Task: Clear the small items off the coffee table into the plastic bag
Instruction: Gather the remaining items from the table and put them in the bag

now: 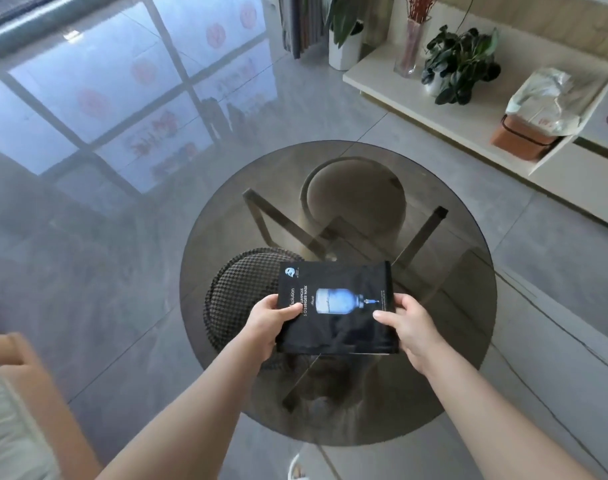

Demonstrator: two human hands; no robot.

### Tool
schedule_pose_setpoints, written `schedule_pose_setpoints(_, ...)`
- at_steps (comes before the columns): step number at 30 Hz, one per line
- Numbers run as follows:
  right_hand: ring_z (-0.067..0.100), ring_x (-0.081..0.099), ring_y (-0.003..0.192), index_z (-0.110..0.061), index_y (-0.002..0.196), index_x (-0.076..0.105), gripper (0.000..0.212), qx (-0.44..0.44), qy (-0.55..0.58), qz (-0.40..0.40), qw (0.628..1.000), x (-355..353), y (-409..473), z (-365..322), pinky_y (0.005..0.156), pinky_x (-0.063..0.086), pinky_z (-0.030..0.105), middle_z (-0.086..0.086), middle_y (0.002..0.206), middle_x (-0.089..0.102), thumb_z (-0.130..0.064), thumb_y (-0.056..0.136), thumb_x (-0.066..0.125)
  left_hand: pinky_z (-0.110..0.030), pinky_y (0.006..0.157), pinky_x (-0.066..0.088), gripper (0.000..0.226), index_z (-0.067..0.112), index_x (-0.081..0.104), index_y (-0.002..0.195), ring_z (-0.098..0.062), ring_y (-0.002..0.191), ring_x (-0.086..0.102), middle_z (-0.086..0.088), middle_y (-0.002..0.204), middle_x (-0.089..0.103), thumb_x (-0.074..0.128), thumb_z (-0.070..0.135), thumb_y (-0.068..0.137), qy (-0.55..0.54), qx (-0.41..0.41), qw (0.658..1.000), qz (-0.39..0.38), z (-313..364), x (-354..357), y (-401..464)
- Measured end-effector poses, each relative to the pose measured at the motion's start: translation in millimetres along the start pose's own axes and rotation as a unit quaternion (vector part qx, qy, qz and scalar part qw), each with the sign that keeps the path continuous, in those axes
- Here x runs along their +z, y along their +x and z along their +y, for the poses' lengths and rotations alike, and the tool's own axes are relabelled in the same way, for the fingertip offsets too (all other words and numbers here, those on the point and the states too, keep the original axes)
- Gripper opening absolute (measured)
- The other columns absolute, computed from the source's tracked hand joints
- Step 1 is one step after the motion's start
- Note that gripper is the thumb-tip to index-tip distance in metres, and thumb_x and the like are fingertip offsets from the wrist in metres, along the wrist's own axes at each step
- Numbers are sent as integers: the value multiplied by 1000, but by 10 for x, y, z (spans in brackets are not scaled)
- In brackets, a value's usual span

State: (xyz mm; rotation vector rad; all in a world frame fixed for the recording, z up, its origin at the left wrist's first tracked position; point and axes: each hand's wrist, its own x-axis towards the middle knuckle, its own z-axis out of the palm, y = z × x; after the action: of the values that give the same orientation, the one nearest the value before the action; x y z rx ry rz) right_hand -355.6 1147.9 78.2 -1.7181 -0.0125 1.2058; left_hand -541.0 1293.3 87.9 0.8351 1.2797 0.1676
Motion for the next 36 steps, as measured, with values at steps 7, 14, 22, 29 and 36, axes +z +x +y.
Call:
schedule_pose_setpoints(7,19,58,107,-14,131,50,39,-56,-96,-35,993,569,-1010,-66,87,49,31,-1,116,59,-18,93,56,-43,78,58,12,17,61,98,-27,88,69,-8,97,72,63,8,90,-83,12,990,113,-265,-603,-1248)
schedule_pose_setpoints(14,21,67,96,-20,110,60,22,-36,-119,-195,973,998,-2020,23,68,58,30,0,104,69,-20,89,65,-46,80,56,19,7,59,113,-27,81,66,-13,96,69,52,5,95,-198,48,960,191,-768,-1233,-2686)
schedule_pose_setpoints(22,31,68,93,-6,113,63,28,-40,-220,-363,905,1631,-3294,288,86,55,45,14,103,71,-7,86,66,-40,57,59,15,5,62,103,-26,64,69,-12,77,72,51,0,94,-360,97,878,301,-1718,-1593,-4312)
schedule_pose_setpoints(29,36,66,94,-4,105,65,19,-46,-349,-485,801,2209,-4523,1038,90,52,51,19,98,70,0,87,60,-31,59,55,15,5,64,101,-24,70,65,-8,78,72,52,1,93,-450,114,762,451,-2839,-1821,-5493)
schedule_pose_setpoints(36,33,67,84,-11,99,63,23,-51,-454,-554,696,2605,-5552,2068,69,58,43,11,92,69,5,83,58,-48,100,46,35,13,60,121,-32,108,61,-12,113,67,48,-4,92,-486,86,673,551,-3926,-1981,-6331)
